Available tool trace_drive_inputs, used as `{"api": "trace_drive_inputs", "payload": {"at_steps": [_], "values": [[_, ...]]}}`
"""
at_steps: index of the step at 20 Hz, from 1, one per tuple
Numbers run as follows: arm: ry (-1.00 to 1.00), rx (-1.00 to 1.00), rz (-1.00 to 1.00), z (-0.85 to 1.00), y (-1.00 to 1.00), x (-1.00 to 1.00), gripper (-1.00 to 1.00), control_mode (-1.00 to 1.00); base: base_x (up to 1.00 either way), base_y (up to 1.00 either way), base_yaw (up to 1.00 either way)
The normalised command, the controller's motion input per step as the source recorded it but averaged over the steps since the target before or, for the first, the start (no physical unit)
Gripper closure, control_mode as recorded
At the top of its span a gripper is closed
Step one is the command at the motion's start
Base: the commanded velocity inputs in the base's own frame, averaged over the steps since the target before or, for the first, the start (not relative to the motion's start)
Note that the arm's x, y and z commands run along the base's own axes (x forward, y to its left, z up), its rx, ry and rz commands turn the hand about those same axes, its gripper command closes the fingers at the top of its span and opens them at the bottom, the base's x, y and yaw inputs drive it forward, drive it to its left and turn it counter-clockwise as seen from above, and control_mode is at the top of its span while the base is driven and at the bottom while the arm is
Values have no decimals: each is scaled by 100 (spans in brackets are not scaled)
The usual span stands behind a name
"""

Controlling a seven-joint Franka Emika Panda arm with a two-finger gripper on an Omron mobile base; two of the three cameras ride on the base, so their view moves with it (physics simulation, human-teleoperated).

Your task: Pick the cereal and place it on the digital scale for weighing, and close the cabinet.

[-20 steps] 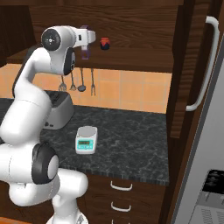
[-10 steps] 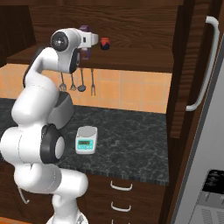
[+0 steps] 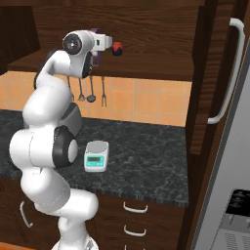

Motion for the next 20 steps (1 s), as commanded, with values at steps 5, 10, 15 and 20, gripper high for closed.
{"api": "trace_drive_inputs", "payload": {"at_steps": [5, 10, 15, 20], "values": [[0, 0, 0, -4, 6, 40, -100, -100, 0, 0, 0], [0, 0, 0, -2, 10, 36, 100, -100, 0, 0, 0], [0, 0, 0, 0, 0, 1, 100, -100, 0, 0, 0], [-15, 6, 0, 11, 0, -53, 100, -100, 0, 0, 0]]}}
